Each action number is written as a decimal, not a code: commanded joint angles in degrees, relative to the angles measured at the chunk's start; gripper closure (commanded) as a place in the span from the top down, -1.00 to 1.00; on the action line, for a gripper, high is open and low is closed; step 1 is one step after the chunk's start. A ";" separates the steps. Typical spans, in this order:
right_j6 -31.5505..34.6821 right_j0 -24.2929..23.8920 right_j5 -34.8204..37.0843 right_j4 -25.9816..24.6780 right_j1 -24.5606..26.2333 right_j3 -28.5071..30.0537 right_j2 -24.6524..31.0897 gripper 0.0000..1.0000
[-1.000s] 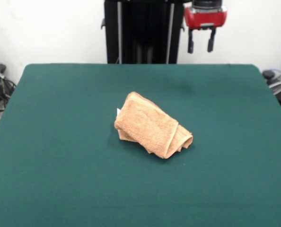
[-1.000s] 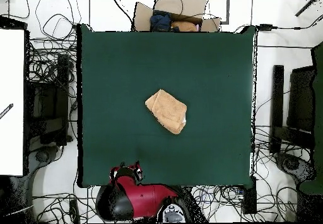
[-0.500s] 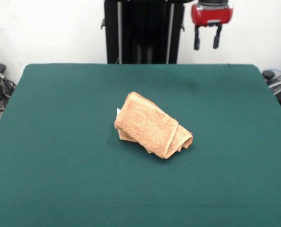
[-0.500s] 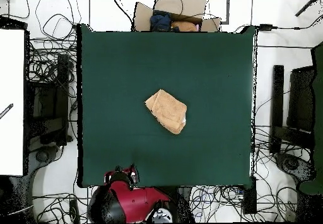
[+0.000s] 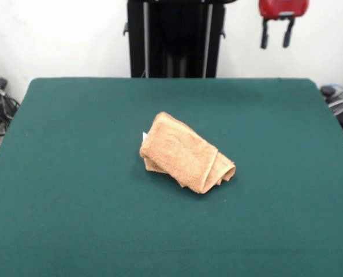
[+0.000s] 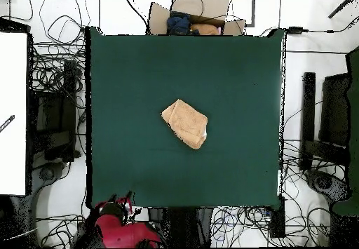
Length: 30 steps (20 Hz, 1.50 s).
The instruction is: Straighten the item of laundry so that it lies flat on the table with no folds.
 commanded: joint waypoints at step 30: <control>4.35 -40.16 -0.57 -28.16 -0.25 3.35 8.45 1.00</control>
